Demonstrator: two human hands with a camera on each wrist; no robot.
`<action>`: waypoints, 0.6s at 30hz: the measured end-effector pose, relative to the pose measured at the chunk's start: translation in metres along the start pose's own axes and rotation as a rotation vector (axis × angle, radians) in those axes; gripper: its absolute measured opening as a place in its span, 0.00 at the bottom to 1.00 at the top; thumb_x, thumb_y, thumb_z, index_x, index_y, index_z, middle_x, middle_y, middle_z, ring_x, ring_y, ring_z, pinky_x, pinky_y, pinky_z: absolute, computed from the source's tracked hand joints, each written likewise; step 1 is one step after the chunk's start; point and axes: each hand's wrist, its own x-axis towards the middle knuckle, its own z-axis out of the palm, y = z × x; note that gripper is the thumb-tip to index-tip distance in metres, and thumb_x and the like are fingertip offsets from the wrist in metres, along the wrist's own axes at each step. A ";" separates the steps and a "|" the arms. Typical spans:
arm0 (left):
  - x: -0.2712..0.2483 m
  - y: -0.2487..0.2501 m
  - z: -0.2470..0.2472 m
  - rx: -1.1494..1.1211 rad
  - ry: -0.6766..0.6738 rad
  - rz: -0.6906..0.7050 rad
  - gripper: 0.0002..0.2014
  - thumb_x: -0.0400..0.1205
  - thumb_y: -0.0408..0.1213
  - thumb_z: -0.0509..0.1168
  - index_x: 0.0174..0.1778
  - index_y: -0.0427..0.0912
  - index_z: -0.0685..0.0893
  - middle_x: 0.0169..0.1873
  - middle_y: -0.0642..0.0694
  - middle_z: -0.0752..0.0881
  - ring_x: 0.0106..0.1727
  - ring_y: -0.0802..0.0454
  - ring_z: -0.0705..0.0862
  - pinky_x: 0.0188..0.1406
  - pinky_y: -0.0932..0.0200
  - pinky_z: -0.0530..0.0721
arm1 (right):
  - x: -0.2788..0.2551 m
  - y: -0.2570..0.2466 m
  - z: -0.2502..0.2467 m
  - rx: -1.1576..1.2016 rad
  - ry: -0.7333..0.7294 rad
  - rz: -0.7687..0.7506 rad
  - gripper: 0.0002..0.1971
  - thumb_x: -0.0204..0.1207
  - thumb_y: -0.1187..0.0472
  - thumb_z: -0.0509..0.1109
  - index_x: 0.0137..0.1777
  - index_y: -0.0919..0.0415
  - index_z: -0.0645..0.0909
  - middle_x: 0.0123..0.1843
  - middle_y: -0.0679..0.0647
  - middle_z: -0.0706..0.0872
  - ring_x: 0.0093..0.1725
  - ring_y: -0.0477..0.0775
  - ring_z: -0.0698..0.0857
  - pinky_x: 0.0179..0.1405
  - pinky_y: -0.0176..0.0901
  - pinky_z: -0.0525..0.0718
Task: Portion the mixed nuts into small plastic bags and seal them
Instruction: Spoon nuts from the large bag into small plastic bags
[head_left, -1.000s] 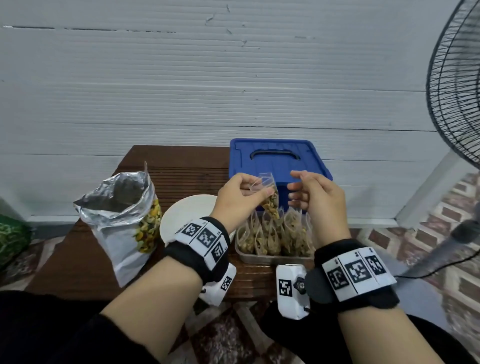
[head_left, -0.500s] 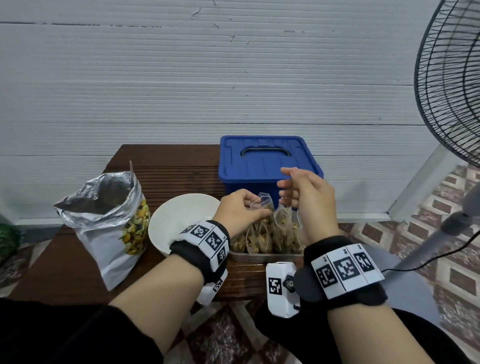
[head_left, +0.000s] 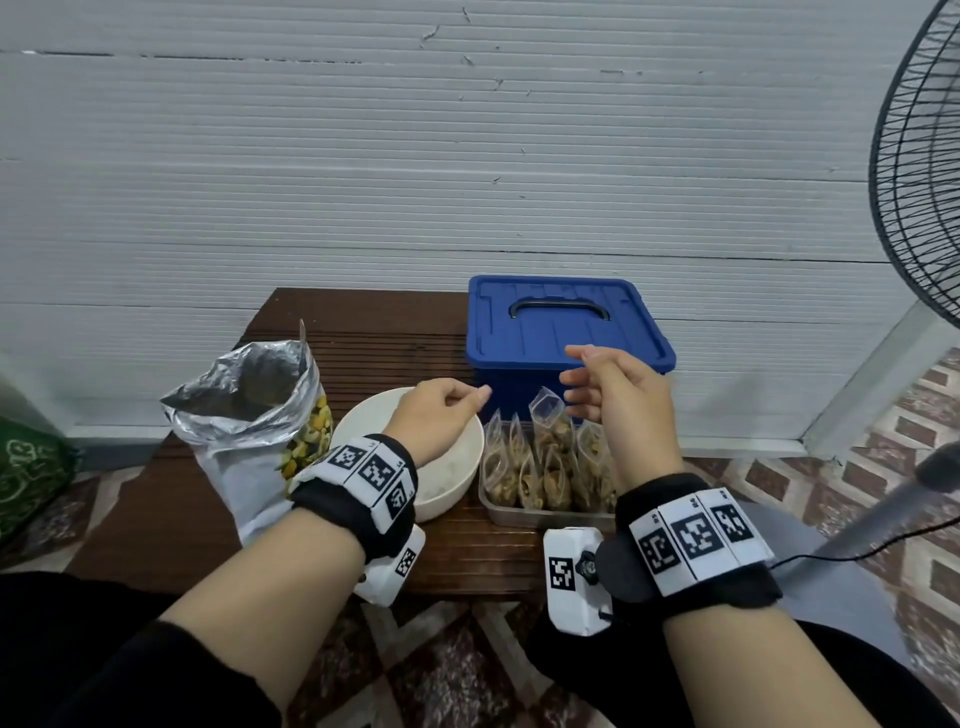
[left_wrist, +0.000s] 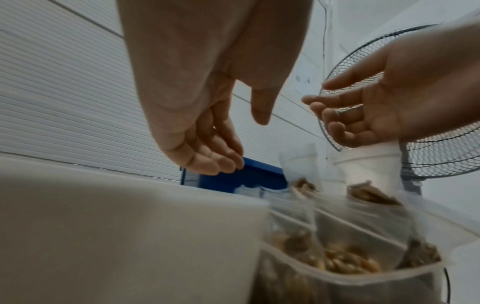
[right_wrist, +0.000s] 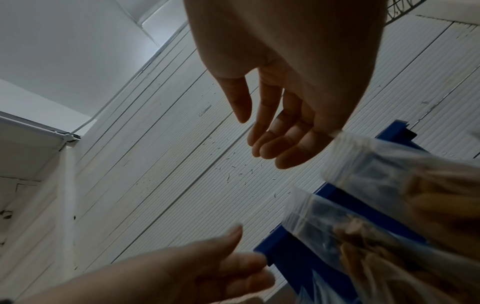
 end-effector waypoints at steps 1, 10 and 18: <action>0.000 -0.006 -0.006 0.037 0.013 -0.033 0.13 0.83 0.50 0.64 0.56 0.47 0.85 0.52 0.51 0.87 0.57 0.54 0.83 0.54 0.62 0.76 | -0.001 0.000 0.001 -0.005 -0.003 0.001 0.09 0.83 0.60 0.64 0.49 0.56 0.87 0.43 0.59 0.87 0.40 0.52 0.83 0.41 0.42 0.85; -0.003 -0.047 -0.007 0.556 -0.255 -0.192 0.35 0.77 0.49 0.73 0.79 0.46 0.69 0.75 0.46 0.74 0.75 0.47 0.72 0.74 0.56 0.67 | 0.000 -0.001 0.009 -0.024 -0.003 -0.032 0.09 0.82 0.61 0.64 0.50 0.56 0.87 0.43 0.58 0.88 0.40 0.51 0.84 0.42 0.43 0.85; -0.002 -0.045 -0.005 0.538 -0.064 -0.174 0.19 0.81 0.52 0.67 0.67 0.53 0.81 0.62 0.50 0.84 0.64 0.48 0.80 0.69 0.48 0.74 | 0.000 0.001 0.016 -0.079 -0.003 -0.077 0.08 0.81 0.60 0.66 0.50 0.55 0.87 0.42 0.55 0.89 0.39 0.49 0.85 0.44 0.45 0.86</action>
